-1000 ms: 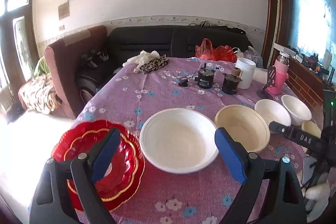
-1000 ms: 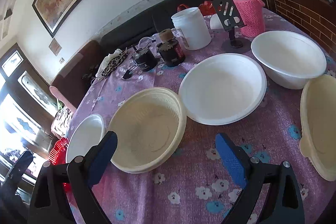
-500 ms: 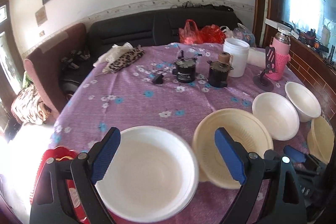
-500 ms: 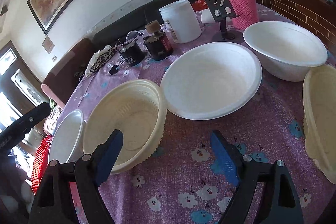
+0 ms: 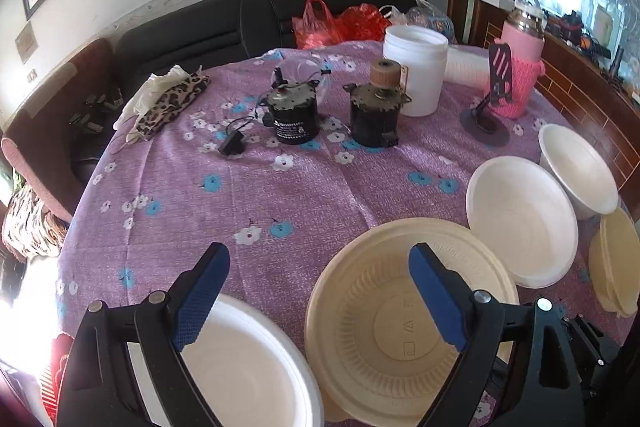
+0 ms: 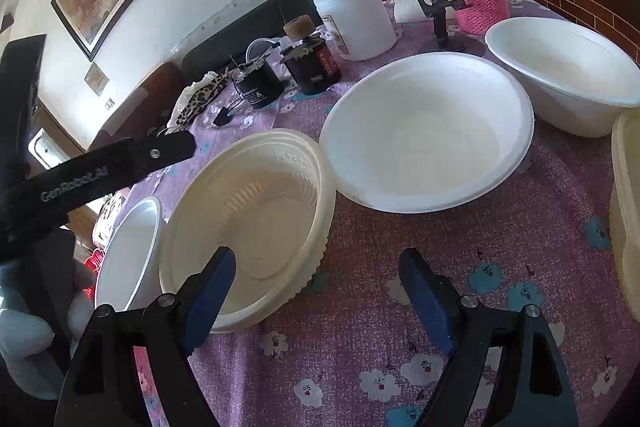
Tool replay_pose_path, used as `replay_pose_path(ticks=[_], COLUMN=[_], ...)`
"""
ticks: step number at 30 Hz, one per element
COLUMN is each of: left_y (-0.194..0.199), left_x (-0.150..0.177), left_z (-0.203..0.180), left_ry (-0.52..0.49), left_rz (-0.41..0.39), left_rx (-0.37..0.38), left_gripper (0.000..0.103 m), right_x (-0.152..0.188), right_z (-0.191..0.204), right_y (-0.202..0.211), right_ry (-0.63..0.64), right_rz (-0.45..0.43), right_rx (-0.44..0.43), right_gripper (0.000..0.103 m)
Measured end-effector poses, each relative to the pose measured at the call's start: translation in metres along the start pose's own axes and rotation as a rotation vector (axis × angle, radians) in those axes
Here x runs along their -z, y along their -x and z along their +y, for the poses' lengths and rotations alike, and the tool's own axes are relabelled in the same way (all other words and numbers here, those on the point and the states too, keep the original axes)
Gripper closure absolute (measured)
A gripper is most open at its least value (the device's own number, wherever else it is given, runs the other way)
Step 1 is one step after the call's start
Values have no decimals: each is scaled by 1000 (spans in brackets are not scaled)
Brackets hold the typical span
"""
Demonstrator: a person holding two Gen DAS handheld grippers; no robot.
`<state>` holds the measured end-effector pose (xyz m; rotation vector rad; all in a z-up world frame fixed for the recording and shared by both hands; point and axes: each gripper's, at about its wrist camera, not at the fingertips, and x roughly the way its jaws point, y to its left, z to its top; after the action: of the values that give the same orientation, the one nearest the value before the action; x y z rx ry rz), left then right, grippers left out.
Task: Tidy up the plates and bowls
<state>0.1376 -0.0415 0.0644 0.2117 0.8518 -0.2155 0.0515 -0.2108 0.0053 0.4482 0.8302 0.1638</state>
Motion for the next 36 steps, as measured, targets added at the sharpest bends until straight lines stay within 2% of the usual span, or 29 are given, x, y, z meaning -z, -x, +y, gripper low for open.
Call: replay_pose_path(ticks=[6, 9, 16, 17, 18, 19, 20, 21, 26, 31, 36], left_y=[-16, -23, -44, -45, -46, -47, -48, -45, -25, 1, 27], left_x=[-4, -4, 1, 3, 4, 6, 7, 8, 10, 14, 26], left_z=[0, -4, -14, -17, -19, -22, -24, -25, -26, -24, -20], left_ry=[8, -18, -46, -55, -66, -77, -83, -83, -70, -37, 28], left_rz=[62, 83, 176, 184, 193, 206, 216, 205, 143, 103, 64], left_rx=[51, 43, 64, 73, 84, 83, 87, 86, 67, 58, 46], left_gripper=[12, 12, 13, 23, 47, 60, 73, 73, 75, 76, 76], right_x=[-1, -1, -1, -1, -1, -1, -1, 0, -1, 1, 2], right_z=[1, 1, -1, -1, -2, -2, -2, -2, -5, -1, 8], right_y=[-3, -6, -11, -11, -12, -12, -13, -14, -14, -8, 10], right_ry=[-3, -3, -8, -11, -13, -15, -14, -13, -26, -5, 41], right_rz=[7, 19, 35, 37, 39, 41, 44, 49, 48, 28, -45], right_rx=[-6, -11, -21, -24, -27, -32, -37, -41, -36, -38, -19], right_gripper=[25, 32, 34, 36, 40, 42, 49, 55, 63, 66, 66])
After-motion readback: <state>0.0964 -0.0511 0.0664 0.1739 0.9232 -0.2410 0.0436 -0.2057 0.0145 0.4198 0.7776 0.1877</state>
